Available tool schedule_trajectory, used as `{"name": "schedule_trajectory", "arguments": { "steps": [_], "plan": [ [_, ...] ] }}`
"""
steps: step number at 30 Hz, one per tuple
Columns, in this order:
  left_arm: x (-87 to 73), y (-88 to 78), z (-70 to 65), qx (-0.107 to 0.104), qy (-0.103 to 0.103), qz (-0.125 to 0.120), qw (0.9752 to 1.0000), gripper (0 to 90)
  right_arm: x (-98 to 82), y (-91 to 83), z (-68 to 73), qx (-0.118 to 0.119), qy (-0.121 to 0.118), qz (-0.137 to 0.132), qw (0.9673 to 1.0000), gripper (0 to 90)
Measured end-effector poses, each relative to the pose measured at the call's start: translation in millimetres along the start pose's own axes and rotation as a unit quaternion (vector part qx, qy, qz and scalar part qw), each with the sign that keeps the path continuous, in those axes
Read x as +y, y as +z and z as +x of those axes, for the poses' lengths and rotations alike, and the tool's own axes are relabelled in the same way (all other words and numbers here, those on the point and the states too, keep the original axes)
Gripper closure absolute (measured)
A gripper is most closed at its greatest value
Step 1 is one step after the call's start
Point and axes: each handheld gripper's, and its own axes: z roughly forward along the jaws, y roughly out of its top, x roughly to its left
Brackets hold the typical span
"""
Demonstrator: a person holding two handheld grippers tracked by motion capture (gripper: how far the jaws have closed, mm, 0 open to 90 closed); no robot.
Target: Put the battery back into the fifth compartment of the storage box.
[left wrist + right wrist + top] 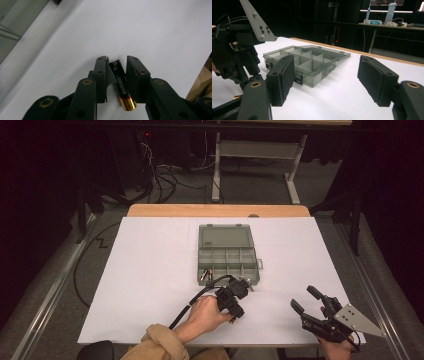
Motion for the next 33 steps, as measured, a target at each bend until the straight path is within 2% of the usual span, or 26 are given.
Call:
{"name": "schedule_trajectory", "arguments": {
  "steps": [6,17,33],
  "plan": [
    [-0.8,-0.8,0.0,0.007,0.006,0.004,1.0,75.4,0.0,0.0,0.1,0.0,-0.002,-0.001,1.0,31.8],
    [-2.6,-4.2,4.6,0.018,0.022,0.005,0.9996,76.3,-0.1,0.1,0.3,0.0,-0.002,0.0,1.0,31.9],
    [-7.2,-20.7,18.0,0.018,0.014,-0.017,0.9996,76.4,-0.2,-0.3,1.1,-0.002,-0.004,-0.004,1.0,32.1]
  ]
}}
